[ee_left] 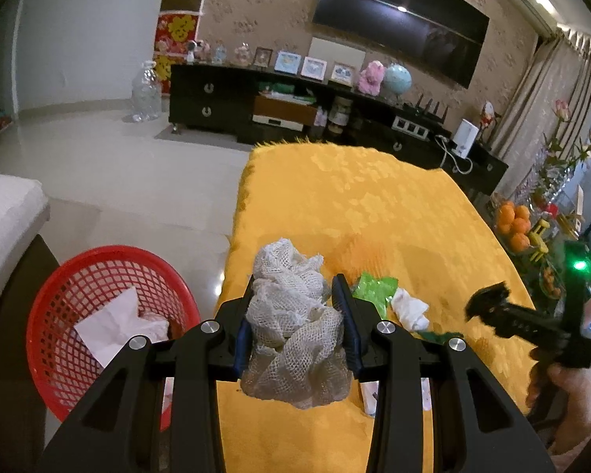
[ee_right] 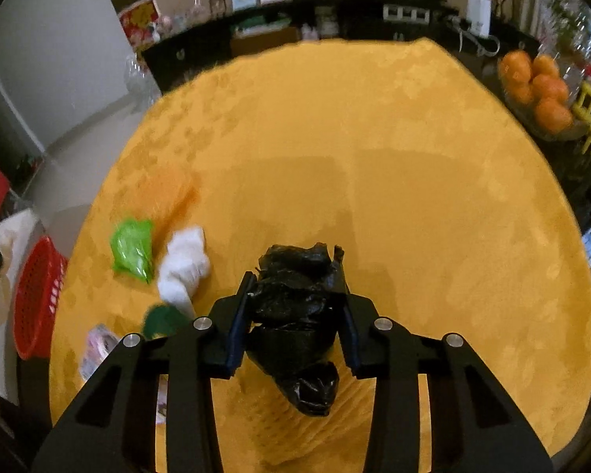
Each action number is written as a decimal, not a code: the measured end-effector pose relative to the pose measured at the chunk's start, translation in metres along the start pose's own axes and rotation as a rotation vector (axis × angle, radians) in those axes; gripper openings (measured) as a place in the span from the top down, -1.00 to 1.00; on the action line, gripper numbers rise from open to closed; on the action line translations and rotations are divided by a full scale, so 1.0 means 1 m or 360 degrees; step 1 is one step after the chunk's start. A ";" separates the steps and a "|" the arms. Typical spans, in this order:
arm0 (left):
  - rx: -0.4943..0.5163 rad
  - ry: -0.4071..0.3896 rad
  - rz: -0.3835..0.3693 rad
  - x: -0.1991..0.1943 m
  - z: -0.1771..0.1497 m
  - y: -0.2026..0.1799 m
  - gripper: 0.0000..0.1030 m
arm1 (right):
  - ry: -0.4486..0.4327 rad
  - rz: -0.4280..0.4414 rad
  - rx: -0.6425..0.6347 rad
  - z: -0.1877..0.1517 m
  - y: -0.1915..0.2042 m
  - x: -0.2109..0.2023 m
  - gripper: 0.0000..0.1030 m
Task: Collect trash
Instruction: 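Grasp the black plastic bag with the right tool while the left lifts the mesh toward the basket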
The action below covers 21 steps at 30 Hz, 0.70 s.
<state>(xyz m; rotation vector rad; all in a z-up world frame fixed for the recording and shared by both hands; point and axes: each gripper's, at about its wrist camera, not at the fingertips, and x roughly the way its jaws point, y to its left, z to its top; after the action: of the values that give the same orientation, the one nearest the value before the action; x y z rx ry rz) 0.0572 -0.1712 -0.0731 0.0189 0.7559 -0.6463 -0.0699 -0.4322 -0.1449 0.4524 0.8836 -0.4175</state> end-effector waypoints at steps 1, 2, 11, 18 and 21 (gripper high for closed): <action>-0.0001 -0.0017 0.0009 -0.002 0.001 0.000 0.32 | -0.0028 -0.0003 -0.0004 0.002 0.001 -0.004 0.27; -0.0004 -0.0039 0.0019 -0.006 0.003 0.001 0.32 | -0.0074 -0.0003 -0.0010 0.004 0.003 -0.012 0.27; 0.0041 -0.0211 0.0143 -0.033 0.018 -0.004 0.32 | -0.0318 0.0044 -0.0073 0.022 0.029 -0.054 0.27; 0.0067 -0.0346 0.0216 -0.061 0.043 -0.001 0.32 | -0.0444 0.0101 -0.0096 0.040 0.055 -0.074 0.27; 0.0101 -0.0388 0.0266 -0.067 0.059 0.004 0.32 | -0.0482 0.0120 -0.0132 0.045 0.071 -0.080 0.27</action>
<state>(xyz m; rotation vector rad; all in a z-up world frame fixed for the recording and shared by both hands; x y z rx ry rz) 0.0602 -0.1456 0.0129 0.0598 0.4926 -0.5022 -0.0491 -0.3844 -0.0412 0.3341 0.5861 -0.3674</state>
